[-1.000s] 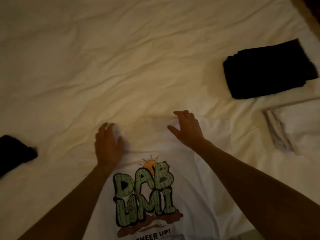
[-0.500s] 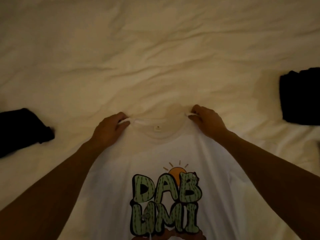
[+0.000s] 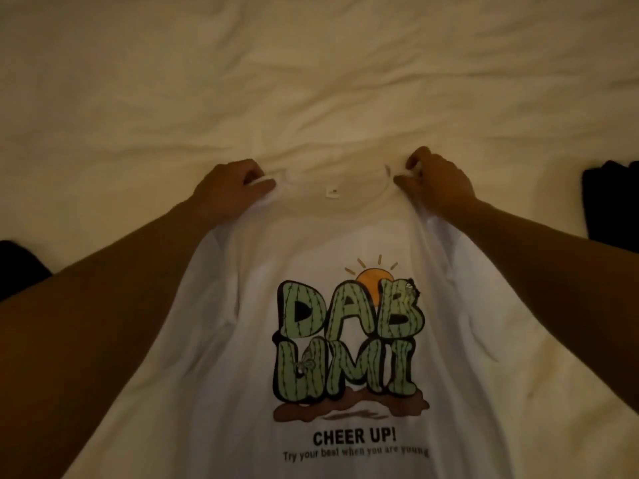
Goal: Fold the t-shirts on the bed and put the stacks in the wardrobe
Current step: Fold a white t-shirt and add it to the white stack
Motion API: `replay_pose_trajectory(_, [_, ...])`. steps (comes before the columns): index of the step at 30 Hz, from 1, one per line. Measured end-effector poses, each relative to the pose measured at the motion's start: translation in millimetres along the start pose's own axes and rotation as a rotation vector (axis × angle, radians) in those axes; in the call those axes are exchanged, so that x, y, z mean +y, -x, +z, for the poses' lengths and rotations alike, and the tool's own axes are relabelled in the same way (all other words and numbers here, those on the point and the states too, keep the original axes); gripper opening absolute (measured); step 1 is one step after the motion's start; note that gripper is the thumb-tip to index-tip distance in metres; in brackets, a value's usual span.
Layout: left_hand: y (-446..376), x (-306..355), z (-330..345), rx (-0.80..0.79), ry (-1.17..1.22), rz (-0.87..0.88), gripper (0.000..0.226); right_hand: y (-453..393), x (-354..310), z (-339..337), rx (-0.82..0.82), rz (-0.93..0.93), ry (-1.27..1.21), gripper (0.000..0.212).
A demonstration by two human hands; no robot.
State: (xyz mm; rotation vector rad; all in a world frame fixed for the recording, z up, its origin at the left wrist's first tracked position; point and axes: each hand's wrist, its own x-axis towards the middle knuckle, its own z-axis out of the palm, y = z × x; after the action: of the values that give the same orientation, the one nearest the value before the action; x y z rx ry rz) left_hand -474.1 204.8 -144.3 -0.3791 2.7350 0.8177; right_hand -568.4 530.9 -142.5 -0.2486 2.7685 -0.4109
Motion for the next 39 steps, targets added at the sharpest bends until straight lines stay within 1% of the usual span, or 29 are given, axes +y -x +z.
replay_pose_trajectory(2, [15.1,-13.5,-3.3,-0.019,0.053,-0.064,0.026,10.8,-0.7,7.0,0.023,0.024,0.045,0.053])
replay_pose_trajectory(5, [50.1,-45.4,-13.7,-0.066,0.144,-0.183,0.032,34.1,0.1,15.0,0.122,0.009,0.045,0.061])
replay_pose_trajectory(6, [63.2,-58.1,-17.6,-0.090,0.169,-0.222,0.031,40.7,2.4,15.8,0.135,0.037,0.023,0.061])
replay_pose_trajectory(9, [98.0,-97.7,-29.6,-0.139,0.252,-0.347,0.029,59.4,23.4,11.7,0.124,0.217,0.030,0.060])
replay_pose_trajectory(11, [112.8,-114.5,-35.9,-0.193,0.217,-0.395,0.024,69.6,49.4,2.6,0.125,0.314,0.048,0.059])
replay_pose_trajectory(13, [120.2,-127.1,-37.3,-0.213,0.186,-0.415,0.020,79.4,74.2,-6.8,0.108,0.325,0.029,0.055])
replay_pose_trajectory(14, [122.6,-131.1,-36.5,-0.212,0.183,-0.417,0.018,83.8,84.0,-9.6,0.070,0.334,0.030,0.050])
replay_pose_trajectory(16, [126.2,-136.3,-33.7,-0.195,0.175,-0.404,0.019,90.8,98.2,-9.6,-0.059,0.377,0.050,0.041])
replay_pose_trajectory(18, [127.3,-139.6,-31.0,-0.154,0.142,-0.377,0.022,95.8,106.5,-4.1,-0.131,0.374,0.052,0.040])
replay_pose_trajectory(21, [125.3,-139.1,-35.2,-0.054,0.068,-0.347,0.027,95.1,109.9,-2.0,-0.065,0.318,0.046,0.039])
replay_pose_trajectory(23, [120.4,-137.3,-44.3,0.007,0.024,-0.316,0.028,87.3,109.2,-9.5,-0.002,0.318,0.054,0.035])
replay_pose_trajectory(25, [116.8,-133.7,-53.8,0.032,0.008,-0.300,0.029,78.0,108.6,-18.3,0.040,0.331,0.052,0.033])
replay_pose_trajectory(27, [116.6,-132.3,-57.5,0.041,0.000,-0.308,0.030,73.0,106.6,-22.4,0.042,0.357,0.047,0.031])
replay_pose_trajectory(29, [121.8,-132.8,-55.3,0.034,-0.004,-0.359,0.032,75.5,101.9,-19.9,-0.002,0.392,0.030,0.031])
replay_pose_trajectory(31, [127.3,-132.8,-47.6,0.034,-0.002,-0.425,0.046,82.4,98.5,-17.9,-0.045,0.415,0.040,0.034])
replay_pose_trajectory(33, [129.7,-129.6,-38.2,0.050,0.004,-0.451,0.052,87.2,99.8,-16.7,-0.027,0.416,0.095,0.038])
replay_pose_trajectory(35, [130.6,-122.5,-32.1,0.081,0.006,-0.436,0.049,90.2,99.8,-17.6,-0.019,0.412,0.155,0.041])
replay_pose_trajectory(39, [134.5,-118.2,-29.2,0.146,0.010,-0.422,0.041,95.5,101.3,-18.8,-0.024,0.451,0.237,0.037])
